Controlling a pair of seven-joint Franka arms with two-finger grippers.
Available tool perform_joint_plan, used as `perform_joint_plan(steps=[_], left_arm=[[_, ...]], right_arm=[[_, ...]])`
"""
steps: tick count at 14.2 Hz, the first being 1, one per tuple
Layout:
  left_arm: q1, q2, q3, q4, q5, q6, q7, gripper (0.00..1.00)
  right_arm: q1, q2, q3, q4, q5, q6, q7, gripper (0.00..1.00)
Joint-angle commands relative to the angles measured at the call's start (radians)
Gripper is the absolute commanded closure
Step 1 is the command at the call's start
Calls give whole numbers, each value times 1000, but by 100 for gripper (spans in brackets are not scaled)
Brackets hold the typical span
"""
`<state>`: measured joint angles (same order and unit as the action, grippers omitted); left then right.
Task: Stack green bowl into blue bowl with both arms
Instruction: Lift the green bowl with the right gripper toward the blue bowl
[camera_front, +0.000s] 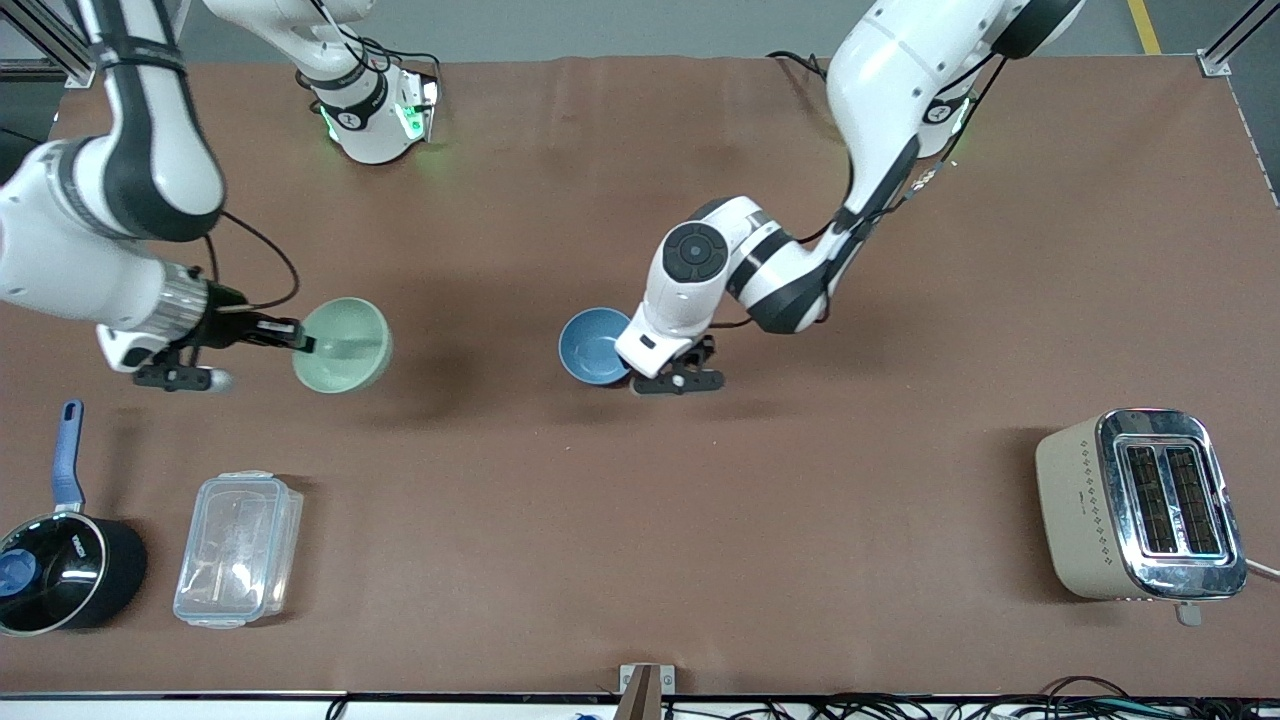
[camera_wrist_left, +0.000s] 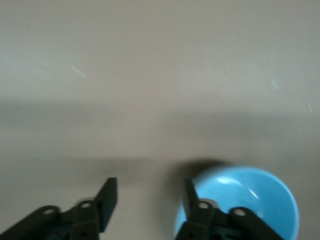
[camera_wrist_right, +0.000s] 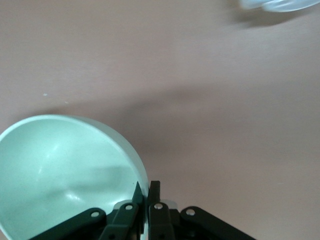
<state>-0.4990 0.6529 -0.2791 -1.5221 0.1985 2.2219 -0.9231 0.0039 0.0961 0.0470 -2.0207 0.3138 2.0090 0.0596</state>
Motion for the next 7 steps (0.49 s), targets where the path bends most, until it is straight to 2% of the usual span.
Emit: perform_joint_plan(steps=[1, 3, 4, 5, 7], left_arm=[[94, -154, 17, 58, 30, -245, 41, 0], [184, -252, 18, 59, 32, -321, 97, 0], [239, -303, 15, 59, 30, -347, 157, 0], [291, -347, 14, 59, 25, -384, 234, 0], [396, -419, 8, 59, 1, -460, 442, 0]], right_arm=[[-9, -4, 146, -9, -21, 42, 202, 97], [-5, 14, 282, -7, -22, 94, 370, 96], [-4, 52, 330, -9, -22, 144, 435, 96], [4, 95, 368, -12, -22, 204, 481, 96], [17, 175, 402, -13, -22, 293, 494, 96]])
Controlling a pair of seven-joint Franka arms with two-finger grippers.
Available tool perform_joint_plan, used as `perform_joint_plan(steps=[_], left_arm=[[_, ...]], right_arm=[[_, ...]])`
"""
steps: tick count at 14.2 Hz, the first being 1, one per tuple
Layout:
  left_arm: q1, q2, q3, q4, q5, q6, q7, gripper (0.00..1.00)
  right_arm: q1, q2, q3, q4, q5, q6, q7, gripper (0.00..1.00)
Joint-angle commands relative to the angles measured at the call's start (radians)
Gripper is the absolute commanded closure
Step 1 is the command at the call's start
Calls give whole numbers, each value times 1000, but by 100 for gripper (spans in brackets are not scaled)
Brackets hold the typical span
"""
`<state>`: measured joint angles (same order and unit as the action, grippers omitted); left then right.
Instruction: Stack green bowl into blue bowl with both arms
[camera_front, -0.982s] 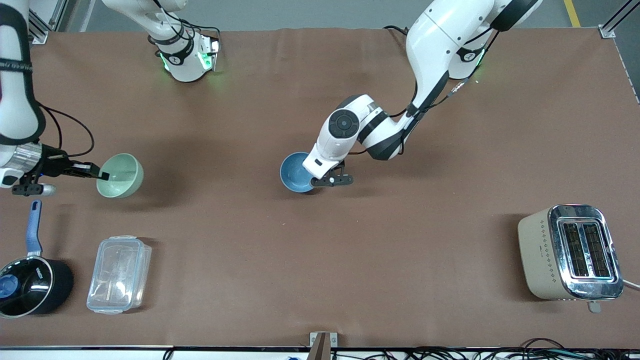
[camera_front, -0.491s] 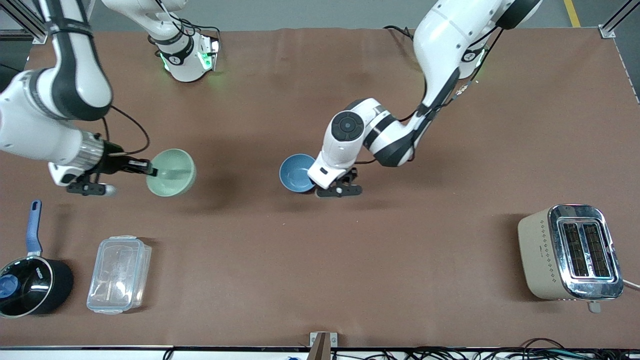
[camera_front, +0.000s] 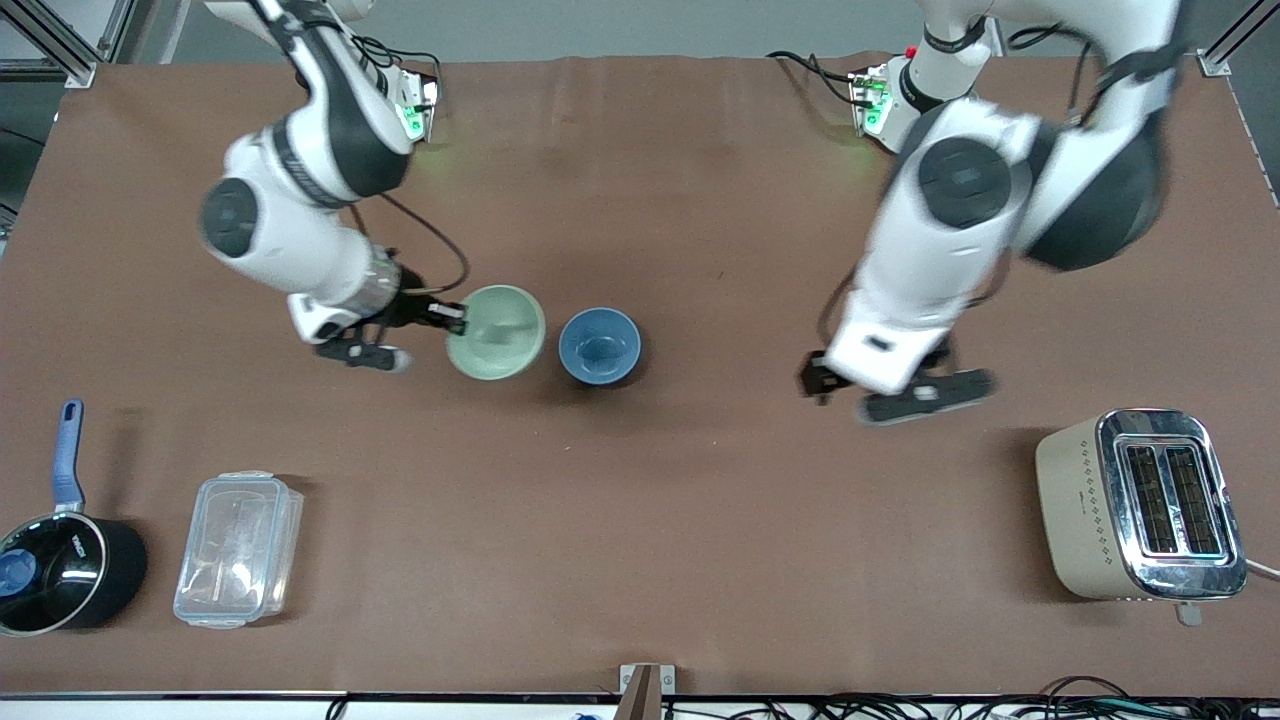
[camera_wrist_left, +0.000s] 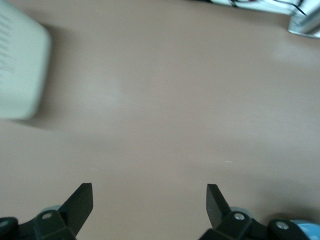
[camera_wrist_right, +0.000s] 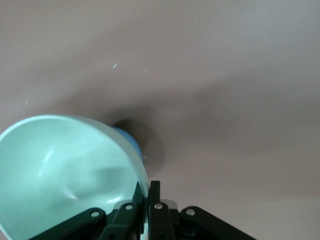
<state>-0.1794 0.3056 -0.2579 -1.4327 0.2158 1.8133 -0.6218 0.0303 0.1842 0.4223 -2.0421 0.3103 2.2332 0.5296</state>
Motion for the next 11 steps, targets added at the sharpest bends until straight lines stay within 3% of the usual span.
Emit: perform_joint_plan(steps=[1, 4, 8, 11], left_arm=[[113, -101, -14, -32, -44, -90, 237, 0], [224, -172, -15, -40, -139, -181, 370, 0], [241, -253, -3, -58, -154, -259, 464, 0], [186, -351, 113, -164, -200, -255, 557, 0]], right_arm=[[2, 115, 29, 8, -19, 104, 26, 96], [22, 194, 62, 3, -19, 202, 33, 96], [57, 271, 70, 0, -19, 302, 36, 95], [74, 279, 70, -12, -20, 304, 36, 95]])
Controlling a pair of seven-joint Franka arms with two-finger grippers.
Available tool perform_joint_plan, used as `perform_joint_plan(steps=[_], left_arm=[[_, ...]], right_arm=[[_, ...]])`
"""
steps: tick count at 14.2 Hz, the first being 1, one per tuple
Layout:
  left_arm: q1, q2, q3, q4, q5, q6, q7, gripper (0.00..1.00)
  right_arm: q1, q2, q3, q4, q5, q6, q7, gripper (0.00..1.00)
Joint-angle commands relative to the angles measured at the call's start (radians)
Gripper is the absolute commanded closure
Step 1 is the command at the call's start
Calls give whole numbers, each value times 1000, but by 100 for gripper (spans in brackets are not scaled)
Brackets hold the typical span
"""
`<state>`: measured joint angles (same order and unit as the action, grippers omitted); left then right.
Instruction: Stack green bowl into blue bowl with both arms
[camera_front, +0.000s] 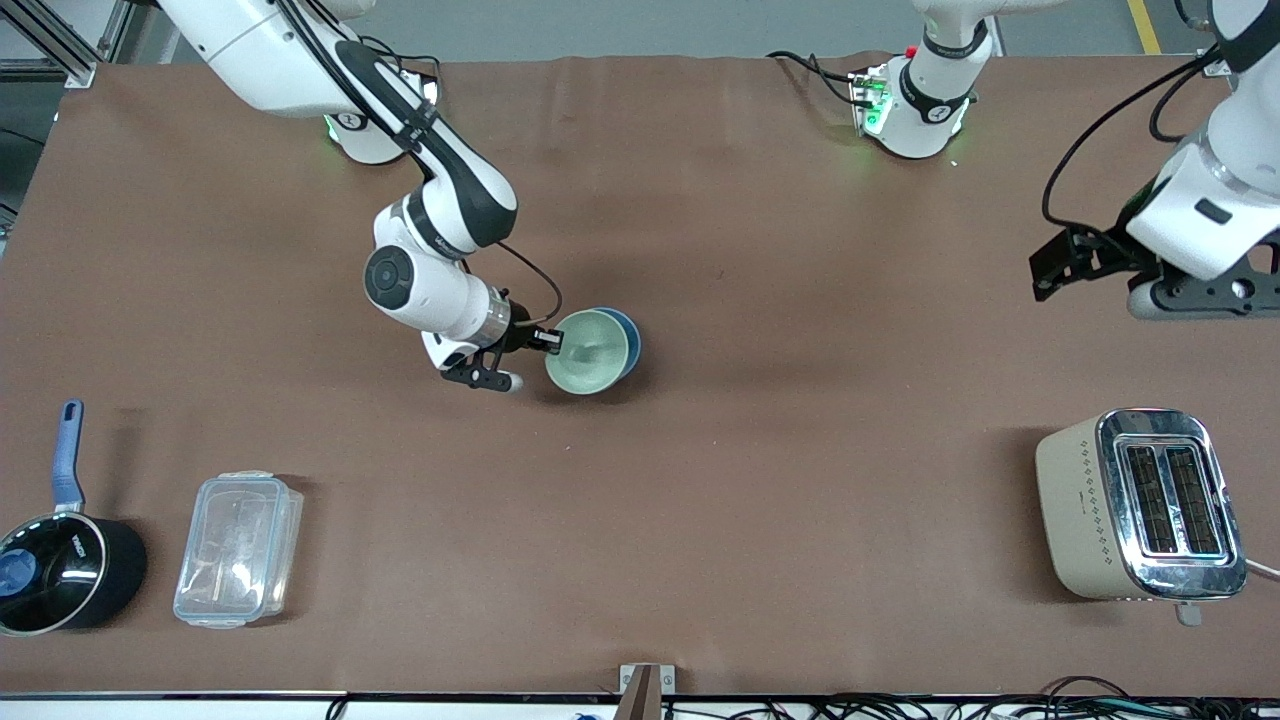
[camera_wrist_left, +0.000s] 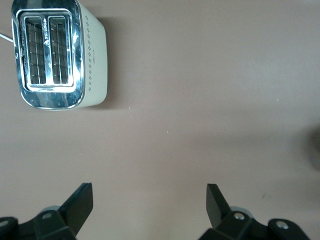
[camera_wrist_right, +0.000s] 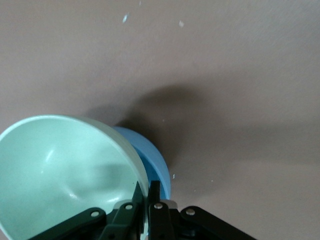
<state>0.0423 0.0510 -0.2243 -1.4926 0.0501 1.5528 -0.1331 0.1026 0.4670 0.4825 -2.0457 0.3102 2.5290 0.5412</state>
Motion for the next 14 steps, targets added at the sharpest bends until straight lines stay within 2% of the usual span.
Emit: perform_joint_plan(steps=[1, 4, 8, 9, 11, 12, 14], left_arm=[[-45, -126, 97, -136, -36, 6, 75, 0], [-38, -148, 95, -156, -38, -2, 78, 0], [-39, -140, 91, -152, -38, 0, 78, 0], [-39, -137, 91, -150, -38, 0, 78, 0], [-36, -137, 91, -149, -47, 0, 78, 0], [-36, -137, 92, -147, -58, 0, 78, 0], [-36, -137, 92, -144, -58, 0, 78, 0]], right_arm=[[3, -4, 11, -17, -20, 8, 23, 94], [12, -4, 14, -33, -20, 7, 23, 93], [12, -5, 14, -39, -20, -2, 23, 81], [12, -10, 14, -50, -20, -4, 25, 70], [5, -31, 28, -54, -22, -12, 23, 12], [0, -62, 31, -53, -22, -36, 23, 1], [-26, -144, 30, -39, -22, -160, 20, 0]])
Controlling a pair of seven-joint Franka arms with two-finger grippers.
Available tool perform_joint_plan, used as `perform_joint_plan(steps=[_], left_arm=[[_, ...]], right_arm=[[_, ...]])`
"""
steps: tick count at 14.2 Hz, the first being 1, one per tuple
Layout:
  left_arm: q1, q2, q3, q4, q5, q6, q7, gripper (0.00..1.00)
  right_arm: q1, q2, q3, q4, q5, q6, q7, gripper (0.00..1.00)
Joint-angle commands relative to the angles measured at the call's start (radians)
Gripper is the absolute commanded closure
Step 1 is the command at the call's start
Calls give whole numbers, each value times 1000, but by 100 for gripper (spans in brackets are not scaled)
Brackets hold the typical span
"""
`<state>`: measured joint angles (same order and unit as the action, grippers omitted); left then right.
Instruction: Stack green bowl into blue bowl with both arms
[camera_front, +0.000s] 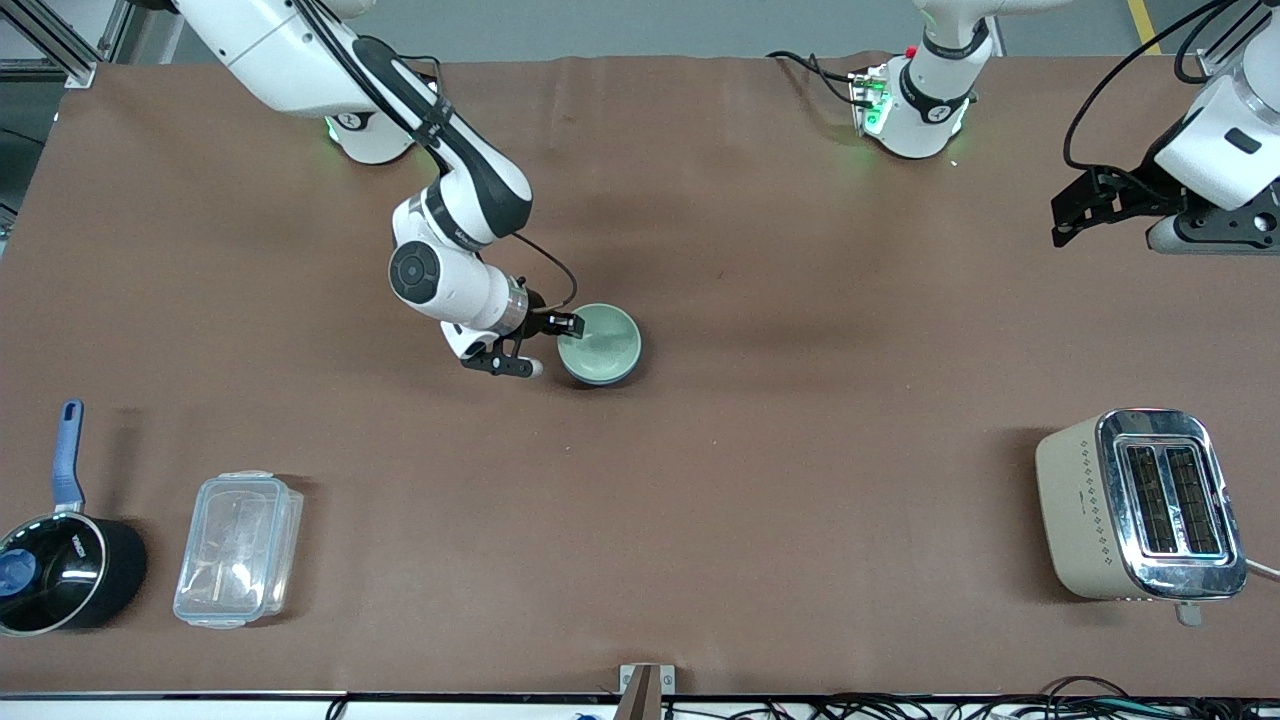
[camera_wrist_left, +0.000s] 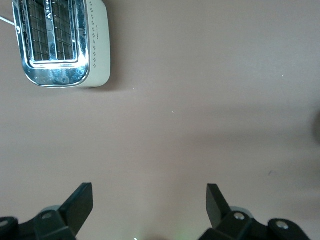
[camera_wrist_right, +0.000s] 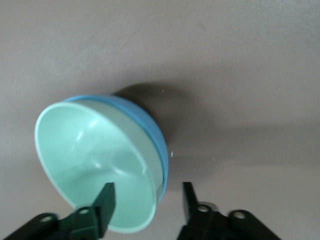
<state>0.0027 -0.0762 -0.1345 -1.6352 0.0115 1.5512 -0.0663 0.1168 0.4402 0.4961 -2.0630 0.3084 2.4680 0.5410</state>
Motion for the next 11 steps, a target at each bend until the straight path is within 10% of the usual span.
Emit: perform_joint_plan(steps=[1, 5, 11], left_arm=[[3, -10, 3, -3, -19, 1, 10, 0], [0, -5, 1, 8, -18, 1, 11, 0], [-4, -4, 0, 23, -11, 1, 8, 0]], right_arm=[[-60, -164, 13, -6, -23, -171, 13, 0], [-88, -336, -114, 133, -173, -436, -22, 0], [-89, -344, -379, 454, -281, -735, -301, 0]])
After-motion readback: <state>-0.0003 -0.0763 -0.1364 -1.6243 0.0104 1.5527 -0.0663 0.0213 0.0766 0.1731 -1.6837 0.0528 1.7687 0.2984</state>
